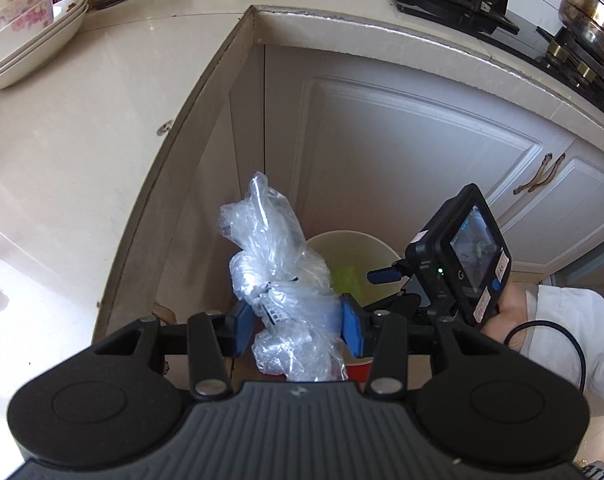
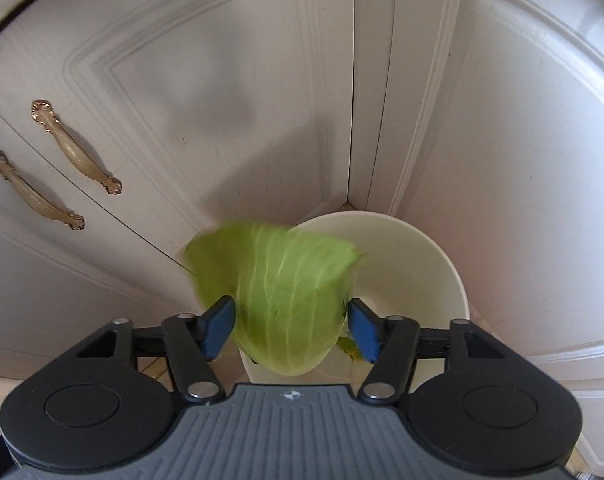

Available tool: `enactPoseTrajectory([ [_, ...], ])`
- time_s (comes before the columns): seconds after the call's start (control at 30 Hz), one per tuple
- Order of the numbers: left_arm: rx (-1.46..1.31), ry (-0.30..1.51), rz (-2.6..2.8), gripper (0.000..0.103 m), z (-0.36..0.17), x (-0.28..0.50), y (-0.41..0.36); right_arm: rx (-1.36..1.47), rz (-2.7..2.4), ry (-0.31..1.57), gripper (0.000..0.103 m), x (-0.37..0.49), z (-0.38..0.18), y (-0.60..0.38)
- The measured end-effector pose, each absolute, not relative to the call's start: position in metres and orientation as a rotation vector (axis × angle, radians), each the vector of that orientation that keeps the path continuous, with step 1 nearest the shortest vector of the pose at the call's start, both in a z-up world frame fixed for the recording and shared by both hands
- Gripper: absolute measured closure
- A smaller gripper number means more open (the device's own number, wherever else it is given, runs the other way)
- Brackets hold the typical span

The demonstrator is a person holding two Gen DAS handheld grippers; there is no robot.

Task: Collect trash
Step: 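Open the right gripper to drop the cabbage leaf into the bucket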

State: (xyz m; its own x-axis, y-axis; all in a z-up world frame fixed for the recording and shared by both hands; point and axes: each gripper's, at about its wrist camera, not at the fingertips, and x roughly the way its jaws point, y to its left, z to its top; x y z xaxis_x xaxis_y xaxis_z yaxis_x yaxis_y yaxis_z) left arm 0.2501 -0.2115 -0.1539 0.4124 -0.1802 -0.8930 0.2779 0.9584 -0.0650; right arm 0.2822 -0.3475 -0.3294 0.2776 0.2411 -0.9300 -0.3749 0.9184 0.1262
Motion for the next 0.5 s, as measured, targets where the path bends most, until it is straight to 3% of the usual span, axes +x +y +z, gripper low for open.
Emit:
enactPoseTrajectory([
  [0.13,0.103,1.114,-0.304,0.059,-0.157,0.254,-0.219,-0.108,0.4,1.212,0.022,0.279,-0.327,-0.352],
  [0.4,0.11,1.126,-0.344,0.059,-0.17,0.264,-0.231,-0.098,0.351,1.206,0.015,0.269,-0.324,-0.363],
  [0.5,0.109,1.138,-0.36,0.059,-0.182,0.268,-0.24,-0.101,0.323,1.192,0.007,0.262,-0.32,-0.37],
])
